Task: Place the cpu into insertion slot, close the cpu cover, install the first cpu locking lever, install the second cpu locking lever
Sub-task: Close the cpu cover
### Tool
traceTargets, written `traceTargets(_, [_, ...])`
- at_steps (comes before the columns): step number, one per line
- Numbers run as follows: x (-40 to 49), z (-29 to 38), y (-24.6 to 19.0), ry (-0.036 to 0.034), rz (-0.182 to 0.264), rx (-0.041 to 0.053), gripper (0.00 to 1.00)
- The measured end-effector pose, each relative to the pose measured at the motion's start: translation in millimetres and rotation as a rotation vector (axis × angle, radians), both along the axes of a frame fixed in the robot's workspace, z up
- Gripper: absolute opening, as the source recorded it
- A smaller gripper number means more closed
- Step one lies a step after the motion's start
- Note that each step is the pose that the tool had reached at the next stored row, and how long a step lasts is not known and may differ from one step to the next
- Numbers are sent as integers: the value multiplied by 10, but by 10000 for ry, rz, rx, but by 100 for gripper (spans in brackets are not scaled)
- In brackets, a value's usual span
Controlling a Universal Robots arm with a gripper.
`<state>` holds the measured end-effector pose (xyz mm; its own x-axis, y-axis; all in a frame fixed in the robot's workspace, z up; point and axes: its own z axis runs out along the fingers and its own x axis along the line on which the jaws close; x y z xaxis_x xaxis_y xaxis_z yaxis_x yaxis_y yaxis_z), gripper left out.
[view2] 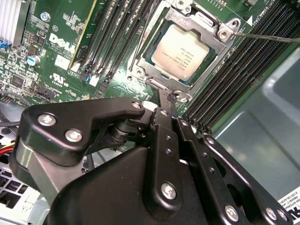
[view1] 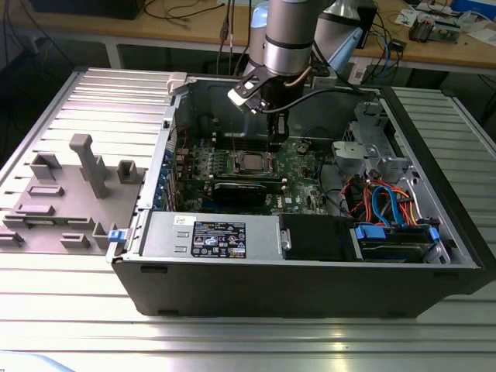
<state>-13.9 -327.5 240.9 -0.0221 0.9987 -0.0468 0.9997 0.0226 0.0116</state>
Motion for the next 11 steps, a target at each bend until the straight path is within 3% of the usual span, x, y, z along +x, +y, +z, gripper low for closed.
traceTargets(11, [-64, -38, -8, 1, 0, -1, 11])
